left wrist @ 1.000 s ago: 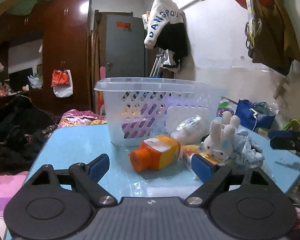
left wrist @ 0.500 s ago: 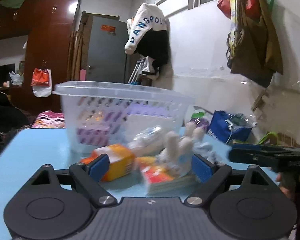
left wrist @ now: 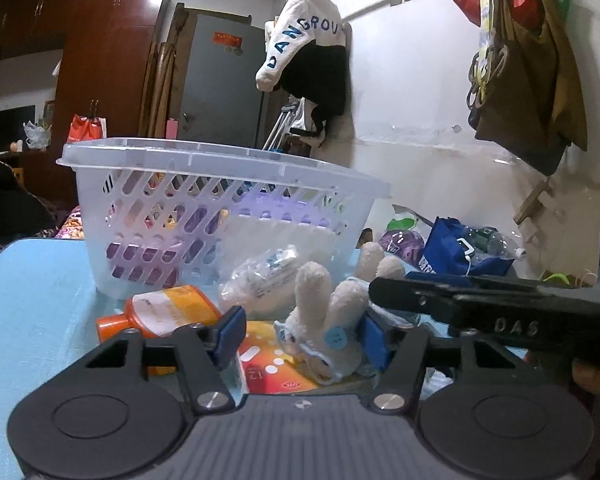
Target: Organize objects
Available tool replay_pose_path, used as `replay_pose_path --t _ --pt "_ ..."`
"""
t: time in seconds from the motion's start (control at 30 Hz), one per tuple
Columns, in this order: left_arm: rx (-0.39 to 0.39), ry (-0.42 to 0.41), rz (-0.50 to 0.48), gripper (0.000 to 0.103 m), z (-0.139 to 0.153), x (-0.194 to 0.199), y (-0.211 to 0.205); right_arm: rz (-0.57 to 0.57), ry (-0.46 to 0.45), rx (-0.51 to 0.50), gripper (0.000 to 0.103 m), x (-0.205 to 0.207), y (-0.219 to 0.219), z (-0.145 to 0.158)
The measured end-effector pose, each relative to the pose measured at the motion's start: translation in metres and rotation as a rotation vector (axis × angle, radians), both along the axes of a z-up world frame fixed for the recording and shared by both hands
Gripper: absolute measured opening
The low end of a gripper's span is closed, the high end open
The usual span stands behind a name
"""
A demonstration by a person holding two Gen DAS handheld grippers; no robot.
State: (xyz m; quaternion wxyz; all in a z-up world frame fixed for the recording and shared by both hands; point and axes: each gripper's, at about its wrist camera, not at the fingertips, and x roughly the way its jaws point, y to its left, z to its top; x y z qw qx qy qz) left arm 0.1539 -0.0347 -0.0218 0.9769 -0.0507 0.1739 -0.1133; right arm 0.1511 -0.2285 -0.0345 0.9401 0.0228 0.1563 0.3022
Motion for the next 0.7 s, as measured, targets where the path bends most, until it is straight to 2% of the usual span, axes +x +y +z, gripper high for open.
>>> replay_pose_path --t 0.1,0.17,0.37,0.7 --pt "0.012 -0.010 0.003 0.049 0.000 0.000 -0.005 0.004 0.000 -0.023 0.033 0.002 0.004 0.002" --pt "0.004 -0.010 -0.015 0.028 0.001 0.002 -0.007 0.011 0.000 -0.034 0.028 0.002 0.005 0.001" --pt "0.026 -0.042 -0.007 0.020 0.002 -0.003 -0.011 0.016 -0.033 -0.050 0.019 -0.007 0.005 0.002" --pt "0.026 -0.158 -0.035 0.019 0.017 -0.027 -0.005 0.031 -0.092 -0.025 0.017 -0.026 0.005 0.022"
